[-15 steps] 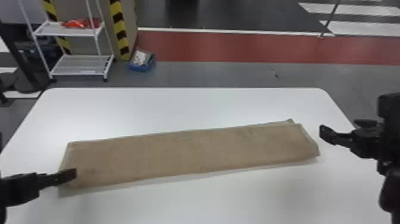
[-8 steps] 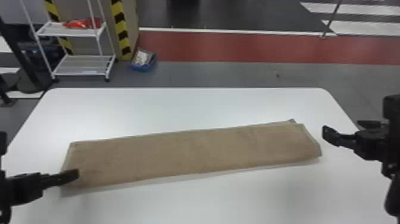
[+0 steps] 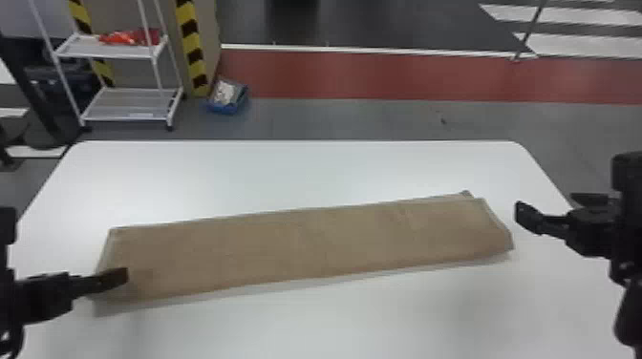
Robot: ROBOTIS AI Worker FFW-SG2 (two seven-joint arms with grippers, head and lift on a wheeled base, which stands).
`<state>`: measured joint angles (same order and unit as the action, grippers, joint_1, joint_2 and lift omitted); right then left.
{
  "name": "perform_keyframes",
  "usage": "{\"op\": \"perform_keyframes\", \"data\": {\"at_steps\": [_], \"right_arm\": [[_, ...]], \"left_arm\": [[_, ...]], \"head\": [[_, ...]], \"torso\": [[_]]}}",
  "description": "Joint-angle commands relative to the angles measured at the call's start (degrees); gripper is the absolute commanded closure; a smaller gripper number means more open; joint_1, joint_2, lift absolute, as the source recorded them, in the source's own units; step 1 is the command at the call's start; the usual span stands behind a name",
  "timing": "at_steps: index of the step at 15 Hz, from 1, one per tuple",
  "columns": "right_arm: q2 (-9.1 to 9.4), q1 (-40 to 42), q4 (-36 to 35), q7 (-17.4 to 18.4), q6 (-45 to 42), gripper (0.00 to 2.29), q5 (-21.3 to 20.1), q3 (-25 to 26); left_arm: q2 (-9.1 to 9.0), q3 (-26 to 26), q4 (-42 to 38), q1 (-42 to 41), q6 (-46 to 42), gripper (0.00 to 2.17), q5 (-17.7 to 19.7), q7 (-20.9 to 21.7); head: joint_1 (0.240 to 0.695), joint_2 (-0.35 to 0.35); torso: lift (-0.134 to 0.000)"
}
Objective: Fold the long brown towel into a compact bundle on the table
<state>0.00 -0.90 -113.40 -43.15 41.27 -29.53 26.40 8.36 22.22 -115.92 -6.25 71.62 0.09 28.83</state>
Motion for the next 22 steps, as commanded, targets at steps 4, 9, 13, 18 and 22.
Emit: {"op": "perform_keyframes", "data": {"at_steps": [4, 9, 13, 18, 22], "right_arm": [[0.05, -0.51, 0.46, -0.01, -0.17, 0.04, 0.0, -0.12], [0.05, -1.12, 0.81, -0.01, -0.17, 0.04, 0.0, -0.12], [0.05, -1.12, 1.16, 0.08, -0.35, 0.04, 0.0, 0.23], [0.05, -1.04, 1.34, 0.17, -0.53, 0.04, 0.0, 0.4], [0.05, -1.12, 1.6, 0.43, -0.53, 0.04, 0.0, 0.14]], "left_arm": [[-0.1, -0.86, 1.49, 0.36, -1.7, 0.44, -0.09, -0.09], [-0.19, -0.77, 1.84, 0.71, -2.05, 1.48, 0.0, 0.09], [-0.28, -0.42, 1.93, 0.89, -2.22, 1.54, 0.0, 0.44], [0.34, 3.8, -3.08, 0.18, -0.64, 1.56, 1.76, 4.57], [2.8, 7.05, -5.98, 1.5, 0.59, 1.56, 2.81, 6.15]], "head": [[0.695, -0.062], [0.695, -0.067], [0.695, -0.067], [0.695, -0.065], [0.695, -0.053]], "torso": [[-0.123], [-0.123], [-0.123], [-0.123], [-0.123]]}}
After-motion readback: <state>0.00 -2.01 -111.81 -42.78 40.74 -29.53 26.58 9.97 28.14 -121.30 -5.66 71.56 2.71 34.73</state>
